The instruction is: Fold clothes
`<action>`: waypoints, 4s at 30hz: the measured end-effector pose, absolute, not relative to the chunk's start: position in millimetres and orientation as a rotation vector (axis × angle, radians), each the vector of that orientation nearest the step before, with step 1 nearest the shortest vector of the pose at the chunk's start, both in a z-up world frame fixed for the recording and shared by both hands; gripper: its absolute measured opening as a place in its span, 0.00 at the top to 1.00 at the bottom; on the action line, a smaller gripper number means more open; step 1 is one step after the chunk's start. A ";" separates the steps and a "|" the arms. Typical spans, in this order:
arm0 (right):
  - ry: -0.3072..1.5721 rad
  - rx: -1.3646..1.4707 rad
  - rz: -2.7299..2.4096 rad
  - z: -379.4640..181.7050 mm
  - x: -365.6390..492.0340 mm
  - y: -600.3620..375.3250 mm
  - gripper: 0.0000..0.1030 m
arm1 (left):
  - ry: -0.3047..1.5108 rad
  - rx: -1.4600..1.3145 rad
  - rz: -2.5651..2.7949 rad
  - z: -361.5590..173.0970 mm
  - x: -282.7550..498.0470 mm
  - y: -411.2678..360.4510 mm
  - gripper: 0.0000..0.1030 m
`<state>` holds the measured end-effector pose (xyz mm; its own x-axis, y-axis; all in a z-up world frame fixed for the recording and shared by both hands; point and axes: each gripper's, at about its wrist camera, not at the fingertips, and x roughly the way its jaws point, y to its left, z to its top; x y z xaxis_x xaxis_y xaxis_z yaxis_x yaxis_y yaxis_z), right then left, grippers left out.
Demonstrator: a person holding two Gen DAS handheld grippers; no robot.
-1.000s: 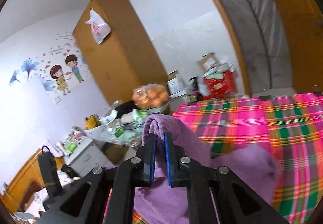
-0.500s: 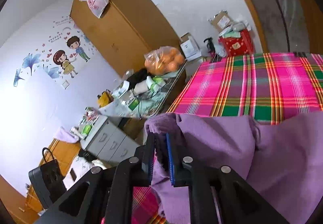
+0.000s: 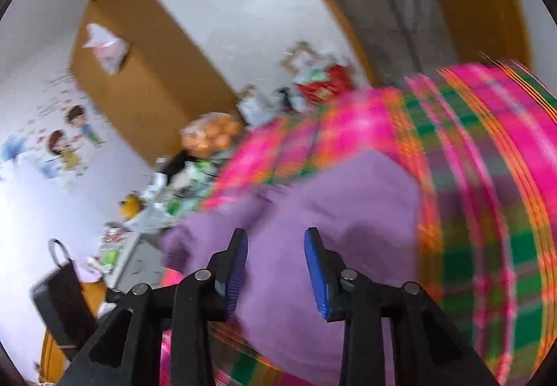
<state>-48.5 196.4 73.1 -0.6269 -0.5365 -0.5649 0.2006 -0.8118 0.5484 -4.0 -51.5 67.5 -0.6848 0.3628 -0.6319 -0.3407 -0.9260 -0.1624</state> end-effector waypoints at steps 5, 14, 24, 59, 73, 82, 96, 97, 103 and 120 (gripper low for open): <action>-0.745 1.167 -2.471 35.2 -34.2 239.4 0.66 | 0.145 -0.955 2.498 64.1 2.4 -12.1 0.66; -0.870 1.212 -2.438 9.0 -25.4 263.6 0.65 | 0.398 -0.893 2.363 55.2 21.6 42.0 0.65; -0.893 1.205 -2.367 -1.9 -30.3 257.4 0.65 | 0.547 -0.927 2.456 44.6 8.0 56.6 0.65; -0.992 1.151 -2.314 -9.0 -16.7 279.6 0.63 | 0.079 -0.807 2.745 105.3 -38.1 12.4 0.95; -0.745 1.202 -2.395 10.1 -27.1 236.4 0.60 | -0.115 -0.773 2.921 113.0 -53.3 -49.6 0.95; -0.608 1.123 -2.360 33.0 -32.6 196.7 0.58 | -0.211 -0.827 2.982 96.8 -53.4 -83.3 0.95; -0.279 1.081 -2.261 42.6 -28.3 92.8 0.48 | -0.330 -0.908 3.004 75.0 -59.1 -119.8 0.95; -0.245 1.079 -2.256 41.6 -23.8 88.6 0.47 | -0.348 -0.919 3.005 72.4 -59.7 -123.6 0.95; -0.121 1.096 -2.287 33.5 -15.9 66.0 0.46 | -0.405 -0.967 2.997 60.1 -61.0 -135.8 0.94; 0.076 1.067 -2.392 27.7 -17.1 42.7 0.51 | -0.500 -1.034 2.962 46.9 -61.5 -146.0 0.94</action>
<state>-17.1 42.7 27.7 -0.5578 -0.4324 -0.7085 0.4765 -0.8657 0.1533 -61.5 -146.0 46.9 -0.7878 0.0692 -0.6121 0.1354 -0.9499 -0.2817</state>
